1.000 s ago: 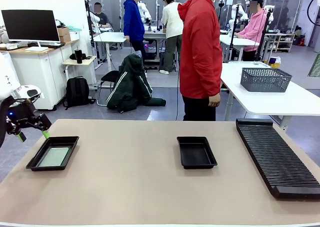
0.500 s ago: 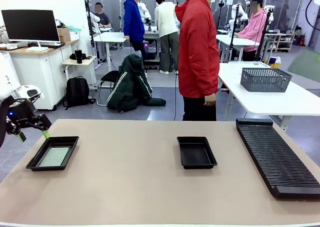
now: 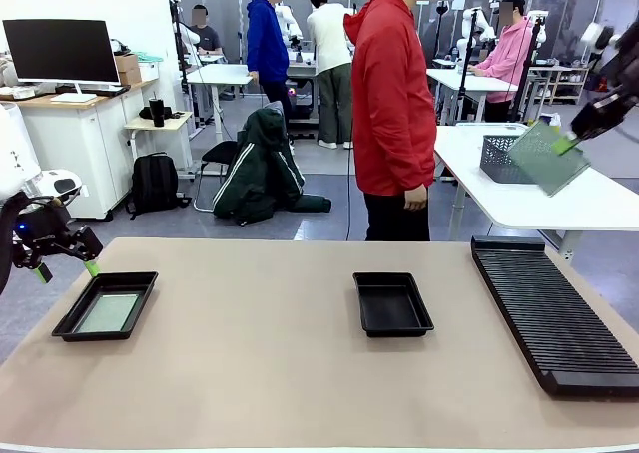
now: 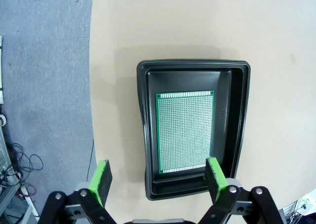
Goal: Inspect and transfer BCBs to ESD trays.
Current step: Pick up the Blank PCB from the PCB Rack and place it in the right ESD tray.
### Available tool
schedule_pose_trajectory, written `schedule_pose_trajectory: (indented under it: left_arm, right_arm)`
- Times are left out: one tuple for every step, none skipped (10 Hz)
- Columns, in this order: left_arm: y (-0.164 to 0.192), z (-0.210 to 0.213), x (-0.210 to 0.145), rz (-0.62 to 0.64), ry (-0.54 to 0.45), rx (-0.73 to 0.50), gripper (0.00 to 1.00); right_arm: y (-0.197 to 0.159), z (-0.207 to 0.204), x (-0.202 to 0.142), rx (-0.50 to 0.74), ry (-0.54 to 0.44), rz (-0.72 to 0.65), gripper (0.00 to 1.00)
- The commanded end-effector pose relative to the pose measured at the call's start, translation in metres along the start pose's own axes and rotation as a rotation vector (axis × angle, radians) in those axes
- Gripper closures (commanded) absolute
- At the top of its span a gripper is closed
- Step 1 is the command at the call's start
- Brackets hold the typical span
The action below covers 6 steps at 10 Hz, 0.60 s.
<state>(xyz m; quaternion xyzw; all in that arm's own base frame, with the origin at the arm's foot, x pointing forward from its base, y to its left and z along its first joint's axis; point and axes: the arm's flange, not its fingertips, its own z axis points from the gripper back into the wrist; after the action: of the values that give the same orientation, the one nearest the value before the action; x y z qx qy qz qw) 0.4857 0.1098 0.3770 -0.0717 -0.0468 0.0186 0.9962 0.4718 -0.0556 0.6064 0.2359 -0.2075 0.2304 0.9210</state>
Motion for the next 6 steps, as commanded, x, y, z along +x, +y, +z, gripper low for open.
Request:
schedule_pose_trajectory:
  left_arm:
    - [0.001,-0.002,0.0,-0.002,-0.006,-0.001,0.0]
    - [0.001,-0.002,0.0,-0.002,-0.006,-0.001,0.0]
    - [0.001,-0.002,0.0,-0.002,-0.006,-0.001,0.0]
    - [0.001,-0.002,0.0,-0.002,-0.006,-0.001,0.0]
    - [0.001,-0.002,0.0,-0.002,-0.006,-0.001,0.0]
    - [0.001,-0.002,0.0,-0.002,-0.006,-0.001,0.0]
  right_arm:
    - [0.018,-0.047,-0.01,0.053,-0.111,-0.205,0.98]
    - [0.022,-0.075,-0.016,0.091,-0.114,-0.289,0.98]
    - [0.03,-0.105,-0.023,0.121,-0.125,-0.358,0.98]
    - [0.037,-0.133,-0.029,0.157,-0.118,-0.41,0.98]
    - [0.042,-0.163,-0.034,0.188,-0.094,-0.45,0.98]
    - [0.044,-0.189,-0.039,0.223,-0.095,-0.475,0.98]
